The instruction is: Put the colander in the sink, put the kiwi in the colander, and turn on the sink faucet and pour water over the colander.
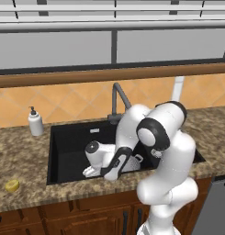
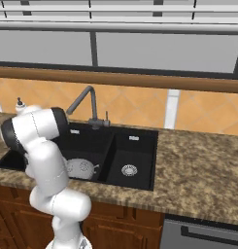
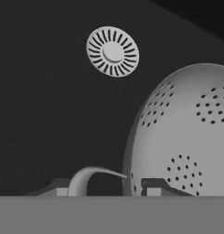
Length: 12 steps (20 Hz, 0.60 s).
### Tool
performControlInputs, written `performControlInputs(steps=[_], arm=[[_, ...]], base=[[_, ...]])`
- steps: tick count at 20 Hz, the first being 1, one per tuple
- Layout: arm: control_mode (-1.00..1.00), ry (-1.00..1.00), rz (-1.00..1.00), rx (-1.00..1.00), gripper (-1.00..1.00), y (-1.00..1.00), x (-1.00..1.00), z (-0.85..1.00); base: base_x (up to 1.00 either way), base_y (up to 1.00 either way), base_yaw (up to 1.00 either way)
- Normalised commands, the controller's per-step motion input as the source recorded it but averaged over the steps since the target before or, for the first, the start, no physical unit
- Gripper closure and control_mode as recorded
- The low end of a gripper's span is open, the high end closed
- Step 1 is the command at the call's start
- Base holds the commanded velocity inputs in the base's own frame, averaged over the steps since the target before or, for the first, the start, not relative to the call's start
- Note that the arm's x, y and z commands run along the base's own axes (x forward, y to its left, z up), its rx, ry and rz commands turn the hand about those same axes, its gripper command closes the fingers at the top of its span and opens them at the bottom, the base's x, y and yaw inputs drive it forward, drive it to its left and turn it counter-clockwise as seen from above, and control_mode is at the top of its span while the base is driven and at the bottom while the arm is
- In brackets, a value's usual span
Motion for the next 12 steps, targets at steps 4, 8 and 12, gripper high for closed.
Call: performControlInputs(steps=[4, 8, 12], arm=[[-1.00, 0.00, -0.09, 0.00, 1.00, -0.07, 0.16, -0.31], [-1.00, 0.00, -0.07, 0.00, 1.00, -0.24, 0.26, -0.23], [-1.00, 0.00, -0.05, 0.00, 1.00, -0.36, 0.04, -0.05]], base=[[0.00, 0.00, 0.00], [0.00, 0.00, 0.00], [0.00, 0.00, 0.00]])
